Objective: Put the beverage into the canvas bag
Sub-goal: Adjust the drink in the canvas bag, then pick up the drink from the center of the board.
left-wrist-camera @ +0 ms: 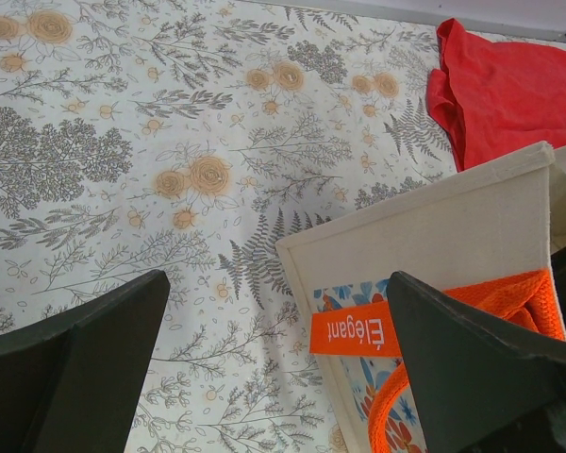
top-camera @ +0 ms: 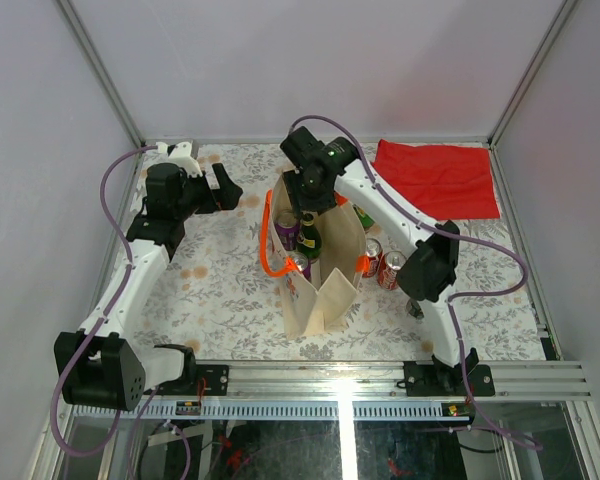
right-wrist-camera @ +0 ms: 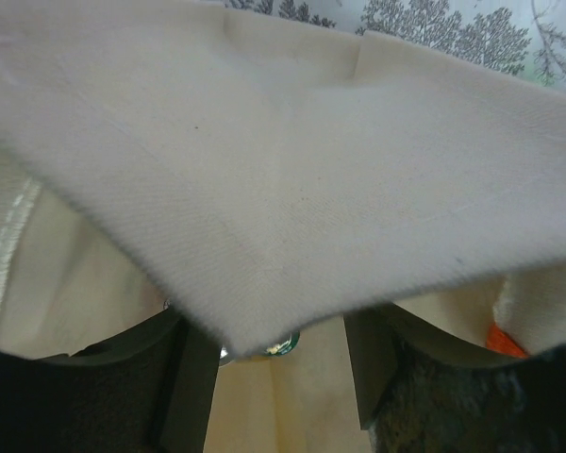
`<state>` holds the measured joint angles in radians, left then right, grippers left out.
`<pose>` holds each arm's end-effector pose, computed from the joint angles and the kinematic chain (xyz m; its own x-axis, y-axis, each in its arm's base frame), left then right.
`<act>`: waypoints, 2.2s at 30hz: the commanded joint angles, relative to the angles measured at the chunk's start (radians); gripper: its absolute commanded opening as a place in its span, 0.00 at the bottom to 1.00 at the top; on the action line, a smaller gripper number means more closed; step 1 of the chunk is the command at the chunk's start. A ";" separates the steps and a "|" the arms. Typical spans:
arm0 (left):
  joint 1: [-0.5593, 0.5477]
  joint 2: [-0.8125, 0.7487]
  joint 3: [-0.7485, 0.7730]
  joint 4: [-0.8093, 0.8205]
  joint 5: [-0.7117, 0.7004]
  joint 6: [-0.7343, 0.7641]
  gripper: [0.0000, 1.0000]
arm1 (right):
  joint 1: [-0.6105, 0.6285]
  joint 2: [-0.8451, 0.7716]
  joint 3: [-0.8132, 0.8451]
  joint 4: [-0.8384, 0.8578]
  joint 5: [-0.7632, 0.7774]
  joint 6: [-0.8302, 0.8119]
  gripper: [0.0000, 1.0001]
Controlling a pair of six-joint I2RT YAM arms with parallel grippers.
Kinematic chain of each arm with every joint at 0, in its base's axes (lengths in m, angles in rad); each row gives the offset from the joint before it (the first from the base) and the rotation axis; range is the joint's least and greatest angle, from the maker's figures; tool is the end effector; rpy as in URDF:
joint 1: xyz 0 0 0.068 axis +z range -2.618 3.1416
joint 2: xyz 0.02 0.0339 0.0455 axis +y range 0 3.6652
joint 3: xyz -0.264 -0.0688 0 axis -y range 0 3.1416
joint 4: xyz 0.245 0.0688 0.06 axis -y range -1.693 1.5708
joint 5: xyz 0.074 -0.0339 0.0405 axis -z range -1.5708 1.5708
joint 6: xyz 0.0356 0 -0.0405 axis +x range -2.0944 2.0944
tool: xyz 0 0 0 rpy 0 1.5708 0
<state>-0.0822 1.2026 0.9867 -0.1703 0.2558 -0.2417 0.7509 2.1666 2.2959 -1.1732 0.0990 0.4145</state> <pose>0.2759 -0.0318 0.3251 -0.4394 -0.1961 -0.8766 0.2141 0.9249 -0.3143 0.3375 0.3102 0.3285 -0.8372 -0.2332 -0.4947 -0.3337 0.9344 0.1243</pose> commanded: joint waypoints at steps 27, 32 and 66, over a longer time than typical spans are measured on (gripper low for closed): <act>0.007 0.009 0.040 -0.001 0.018 0.017 1.00 | -0.328 -0.536 -0.236 0.003 0.375 -0.003 1.00; 0.006 0.013 0.042 0.001 0.019 0.014 1.00 | -0.574 -0.665 -0.457 0.048 0.124 0.072 0.93; 0.007 0.007 0.024 -0.002 0.037 -0.002 1.00 | -0.347 -0.568 -0.905 0.109 -0.067 0.064 0.83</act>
<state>-0.0822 1.2121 0.9974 -0.1810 0.2726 -0.2382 0.3828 1.6230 1.4273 -1.1175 0.0578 0.4713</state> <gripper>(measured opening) 0.995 0.831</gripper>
